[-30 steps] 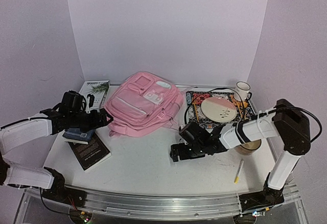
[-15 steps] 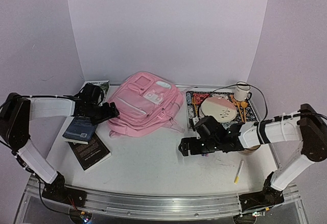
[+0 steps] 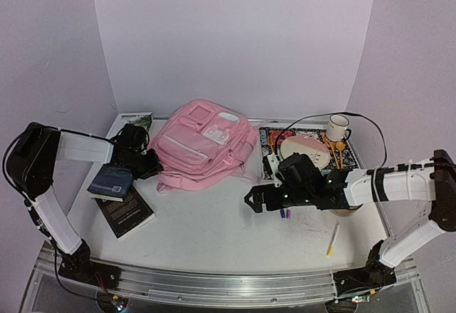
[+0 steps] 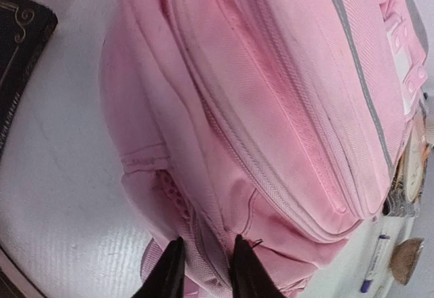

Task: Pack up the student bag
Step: Pick up the student bag from the center of the board.

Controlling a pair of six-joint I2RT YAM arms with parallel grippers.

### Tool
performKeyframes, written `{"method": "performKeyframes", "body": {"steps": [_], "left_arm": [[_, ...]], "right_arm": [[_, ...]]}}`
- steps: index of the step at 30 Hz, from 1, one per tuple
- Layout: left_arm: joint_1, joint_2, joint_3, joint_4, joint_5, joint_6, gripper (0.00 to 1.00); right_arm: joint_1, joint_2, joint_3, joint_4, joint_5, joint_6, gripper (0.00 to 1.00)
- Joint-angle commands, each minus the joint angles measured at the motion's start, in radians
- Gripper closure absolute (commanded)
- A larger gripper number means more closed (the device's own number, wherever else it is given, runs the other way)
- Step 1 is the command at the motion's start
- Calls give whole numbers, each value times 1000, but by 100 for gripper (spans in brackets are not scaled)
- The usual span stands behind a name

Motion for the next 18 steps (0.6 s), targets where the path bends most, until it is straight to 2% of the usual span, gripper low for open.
{"method": "performKeyframes", "body": {"steps": [1,3,18], "left_arm": [[-18,-48,-39,114,92,-93,92],[-27,-82,-59,132,100,-139,100],[-178,-443,-247,177,13,-380,100]], "right_arm": [[1,-10,28,34,2,-28,2],[1,7,52,43,-6,-41,2],[1,121,232,107,-19,-341,2]]}}
